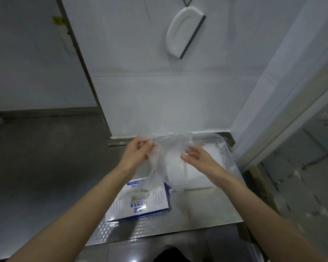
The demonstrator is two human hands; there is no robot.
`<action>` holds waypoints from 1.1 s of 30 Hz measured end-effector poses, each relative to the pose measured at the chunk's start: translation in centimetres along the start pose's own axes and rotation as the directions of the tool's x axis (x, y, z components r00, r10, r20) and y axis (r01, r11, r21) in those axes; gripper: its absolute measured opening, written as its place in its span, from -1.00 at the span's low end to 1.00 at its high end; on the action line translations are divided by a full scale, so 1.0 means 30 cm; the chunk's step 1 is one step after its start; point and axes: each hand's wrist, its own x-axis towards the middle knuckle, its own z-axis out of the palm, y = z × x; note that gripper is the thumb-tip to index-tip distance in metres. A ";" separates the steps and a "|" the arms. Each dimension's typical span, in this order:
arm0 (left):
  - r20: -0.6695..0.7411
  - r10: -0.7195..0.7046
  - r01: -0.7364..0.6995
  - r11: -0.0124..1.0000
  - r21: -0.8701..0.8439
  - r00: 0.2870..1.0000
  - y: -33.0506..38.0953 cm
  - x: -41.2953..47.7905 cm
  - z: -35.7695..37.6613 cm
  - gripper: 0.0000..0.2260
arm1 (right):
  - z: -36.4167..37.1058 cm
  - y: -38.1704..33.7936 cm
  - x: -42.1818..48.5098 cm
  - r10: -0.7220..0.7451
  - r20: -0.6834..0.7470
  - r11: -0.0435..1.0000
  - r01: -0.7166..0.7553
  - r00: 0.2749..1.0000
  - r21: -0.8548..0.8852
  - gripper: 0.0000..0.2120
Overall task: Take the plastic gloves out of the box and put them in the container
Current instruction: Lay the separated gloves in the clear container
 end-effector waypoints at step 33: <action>-0.204 -0.066 0.100 0.982 0.161 0.977 -0.081 0.175 0.259 -0.83 | -0.249 -0.018 0.216 -0.184 -0.220 0.981 0.166 0.958 -0.097 -0.88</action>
